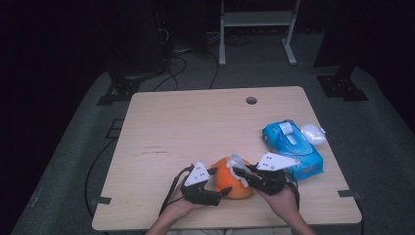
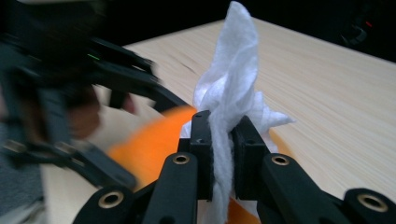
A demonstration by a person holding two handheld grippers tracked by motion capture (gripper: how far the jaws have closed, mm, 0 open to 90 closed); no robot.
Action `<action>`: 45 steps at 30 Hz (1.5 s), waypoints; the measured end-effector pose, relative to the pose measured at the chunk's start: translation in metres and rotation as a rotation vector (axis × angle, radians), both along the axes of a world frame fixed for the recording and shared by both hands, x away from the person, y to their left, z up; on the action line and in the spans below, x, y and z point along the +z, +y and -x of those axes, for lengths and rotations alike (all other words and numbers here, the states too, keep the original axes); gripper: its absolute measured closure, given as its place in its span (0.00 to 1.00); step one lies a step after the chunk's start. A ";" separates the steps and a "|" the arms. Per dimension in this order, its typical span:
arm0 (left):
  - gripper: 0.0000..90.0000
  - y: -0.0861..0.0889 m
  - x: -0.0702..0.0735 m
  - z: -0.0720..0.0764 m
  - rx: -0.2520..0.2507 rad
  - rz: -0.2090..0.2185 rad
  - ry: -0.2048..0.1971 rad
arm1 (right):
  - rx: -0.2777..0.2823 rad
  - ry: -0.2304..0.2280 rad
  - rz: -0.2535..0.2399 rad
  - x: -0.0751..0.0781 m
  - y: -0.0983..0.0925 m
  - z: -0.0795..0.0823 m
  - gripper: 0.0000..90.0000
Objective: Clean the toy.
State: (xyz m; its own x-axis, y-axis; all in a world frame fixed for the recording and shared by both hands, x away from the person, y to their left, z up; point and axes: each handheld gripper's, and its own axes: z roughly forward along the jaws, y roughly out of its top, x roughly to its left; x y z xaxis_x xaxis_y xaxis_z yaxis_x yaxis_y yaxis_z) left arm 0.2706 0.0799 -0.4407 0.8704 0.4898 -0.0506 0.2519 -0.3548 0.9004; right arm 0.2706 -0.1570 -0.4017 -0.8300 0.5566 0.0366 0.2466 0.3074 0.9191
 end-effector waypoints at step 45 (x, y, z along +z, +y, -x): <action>0.26 0.007 -0.008 -0.003 -0.034 -0.016 0.013 | -0.126 0.016 0.126 -0.006 -0.019 -0.010 0.89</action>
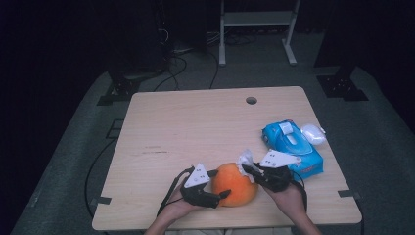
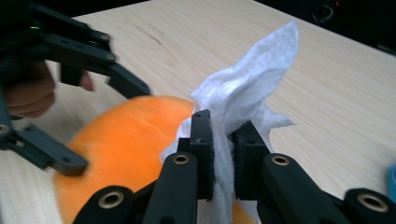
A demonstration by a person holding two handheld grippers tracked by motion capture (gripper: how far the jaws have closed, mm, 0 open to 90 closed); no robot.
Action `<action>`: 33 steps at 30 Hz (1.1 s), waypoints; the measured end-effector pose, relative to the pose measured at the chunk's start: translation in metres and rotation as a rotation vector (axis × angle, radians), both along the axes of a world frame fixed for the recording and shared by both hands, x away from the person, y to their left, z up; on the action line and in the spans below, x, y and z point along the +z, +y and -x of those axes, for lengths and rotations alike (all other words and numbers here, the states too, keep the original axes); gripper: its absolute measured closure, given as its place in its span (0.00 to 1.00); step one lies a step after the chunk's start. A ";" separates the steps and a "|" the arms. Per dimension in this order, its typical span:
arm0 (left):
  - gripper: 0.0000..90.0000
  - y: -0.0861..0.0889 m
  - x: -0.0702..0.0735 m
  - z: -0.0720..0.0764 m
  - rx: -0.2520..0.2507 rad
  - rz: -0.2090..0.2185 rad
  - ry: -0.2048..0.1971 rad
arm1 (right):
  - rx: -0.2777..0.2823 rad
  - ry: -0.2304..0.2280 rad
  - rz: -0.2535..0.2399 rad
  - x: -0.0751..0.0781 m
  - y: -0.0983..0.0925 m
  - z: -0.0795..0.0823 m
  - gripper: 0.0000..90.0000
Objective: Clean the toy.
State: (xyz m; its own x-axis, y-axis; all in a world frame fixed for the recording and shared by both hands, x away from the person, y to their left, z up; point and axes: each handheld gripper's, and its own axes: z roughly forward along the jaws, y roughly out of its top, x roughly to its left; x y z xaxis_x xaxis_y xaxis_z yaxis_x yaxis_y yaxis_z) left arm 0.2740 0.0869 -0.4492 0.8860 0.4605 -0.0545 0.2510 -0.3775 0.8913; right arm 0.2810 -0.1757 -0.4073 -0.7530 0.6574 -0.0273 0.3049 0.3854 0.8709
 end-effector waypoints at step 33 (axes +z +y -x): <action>0.33 0.010 -0.002 -0.008 0.018 0.002 -0.040 | -0.033 0.038 -0.039 -0.018 -0.017 -0.003 0.89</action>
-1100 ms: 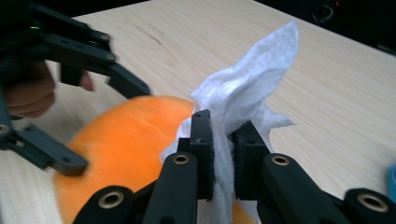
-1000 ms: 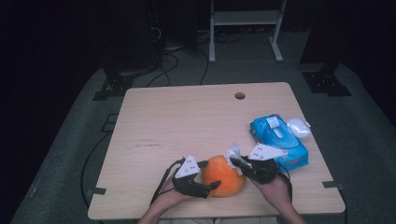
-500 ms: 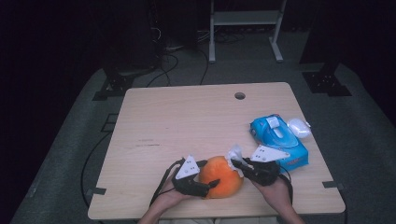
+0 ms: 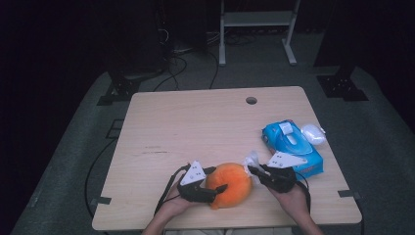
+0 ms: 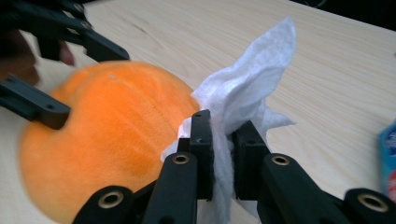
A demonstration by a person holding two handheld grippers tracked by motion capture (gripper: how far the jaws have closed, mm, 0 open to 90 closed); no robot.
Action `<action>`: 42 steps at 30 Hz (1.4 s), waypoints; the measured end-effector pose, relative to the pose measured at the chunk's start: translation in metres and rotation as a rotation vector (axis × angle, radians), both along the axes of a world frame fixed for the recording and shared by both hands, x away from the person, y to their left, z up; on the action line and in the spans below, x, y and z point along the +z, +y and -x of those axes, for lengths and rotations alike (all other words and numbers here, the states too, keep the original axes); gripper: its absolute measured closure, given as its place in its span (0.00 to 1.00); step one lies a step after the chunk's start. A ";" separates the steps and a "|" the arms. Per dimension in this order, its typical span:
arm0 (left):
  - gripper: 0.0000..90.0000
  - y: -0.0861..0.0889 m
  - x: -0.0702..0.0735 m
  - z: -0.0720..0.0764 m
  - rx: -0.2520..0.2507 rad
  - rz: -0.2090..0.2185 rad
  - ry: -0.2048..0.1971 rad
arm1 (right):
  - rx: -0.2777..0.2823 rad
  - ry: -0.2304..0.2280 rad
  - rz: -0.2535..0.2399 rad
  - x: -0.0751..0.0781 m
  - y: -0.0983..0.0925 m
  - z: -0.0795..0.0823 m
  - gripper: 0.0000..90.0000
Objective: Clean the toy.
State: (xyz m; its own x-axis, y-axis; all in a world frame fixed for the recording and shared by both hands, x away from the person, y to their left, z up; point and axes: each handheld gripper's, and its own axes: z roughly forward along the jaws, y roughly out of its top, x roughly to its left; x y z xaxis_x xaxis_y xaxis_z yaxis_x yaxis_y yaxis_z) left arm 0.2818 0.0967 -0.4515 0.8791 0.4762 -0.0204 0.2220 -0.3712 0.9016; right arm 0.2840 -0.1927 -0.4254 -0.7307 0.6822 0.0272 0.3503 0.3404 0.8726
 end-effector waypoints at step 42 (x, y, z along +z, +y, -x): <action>0.17 -0.022 0.001 0.005 0.014 -0.034 0.025 | 0.119 0.047 -0.053 0.008 0.023 0.005 0.88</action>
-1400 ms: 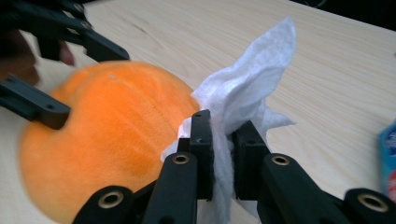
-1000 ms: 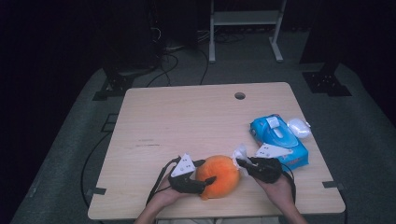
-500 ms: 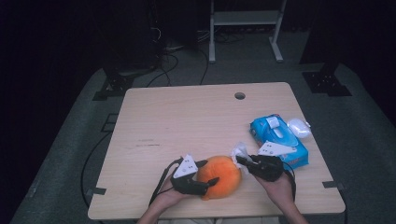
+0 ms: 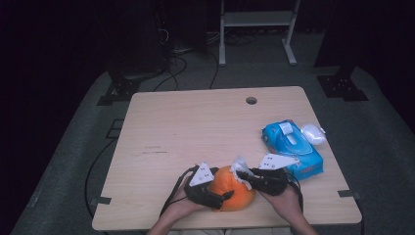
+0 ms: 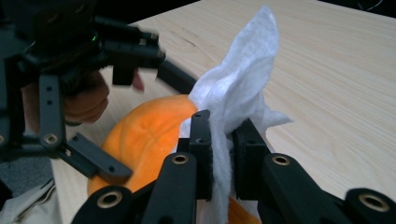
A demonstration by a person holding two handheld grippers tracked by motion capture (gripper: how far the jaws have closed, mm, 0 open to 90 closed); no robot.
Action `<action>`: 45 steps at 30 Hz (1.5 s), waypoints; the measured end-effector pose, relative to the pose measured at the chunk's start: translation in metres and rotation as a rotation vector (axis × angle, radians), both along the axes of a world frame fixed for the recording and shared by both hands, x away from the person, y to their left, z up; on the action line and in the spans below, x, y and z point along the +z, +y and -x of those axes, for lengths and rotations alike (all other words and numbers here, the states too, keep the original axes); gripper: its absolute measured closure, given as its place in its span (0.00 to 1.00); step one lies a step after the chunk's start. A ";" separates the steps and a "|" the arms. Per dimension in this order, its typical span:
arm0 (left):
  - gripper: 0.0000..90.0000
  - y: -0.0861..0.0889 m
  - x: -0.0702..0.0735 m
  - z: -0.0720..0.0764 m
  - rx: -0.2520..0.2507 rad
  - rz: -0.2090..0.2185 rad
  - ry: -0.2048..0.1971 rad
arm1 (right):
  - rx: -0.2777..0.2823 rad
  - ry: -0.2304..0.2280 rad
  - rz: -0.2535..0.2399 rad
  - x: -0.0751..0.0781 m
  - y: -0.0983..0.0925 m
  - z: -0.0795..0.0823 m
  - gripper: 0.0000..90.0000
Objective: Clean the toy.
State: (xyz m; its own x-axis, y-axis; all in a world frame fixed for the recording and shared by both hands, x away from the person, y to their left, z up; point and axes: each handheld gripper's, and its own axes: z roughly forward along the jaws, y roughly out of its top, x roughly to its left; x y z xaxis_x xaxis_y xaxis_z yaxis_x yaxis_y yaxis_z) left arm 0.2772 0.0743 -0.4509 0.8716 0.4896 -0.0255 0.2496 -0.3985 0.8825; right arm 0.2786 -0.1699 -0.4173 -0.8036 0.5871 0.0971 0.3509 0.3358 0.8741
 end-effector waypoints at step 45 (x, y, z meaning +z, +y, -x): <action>0.19 0.006 0.008 0.004 0.103 0.016 -0.149 | -0.027 -0.115 0.044 0.006 0.010 0.001 0.89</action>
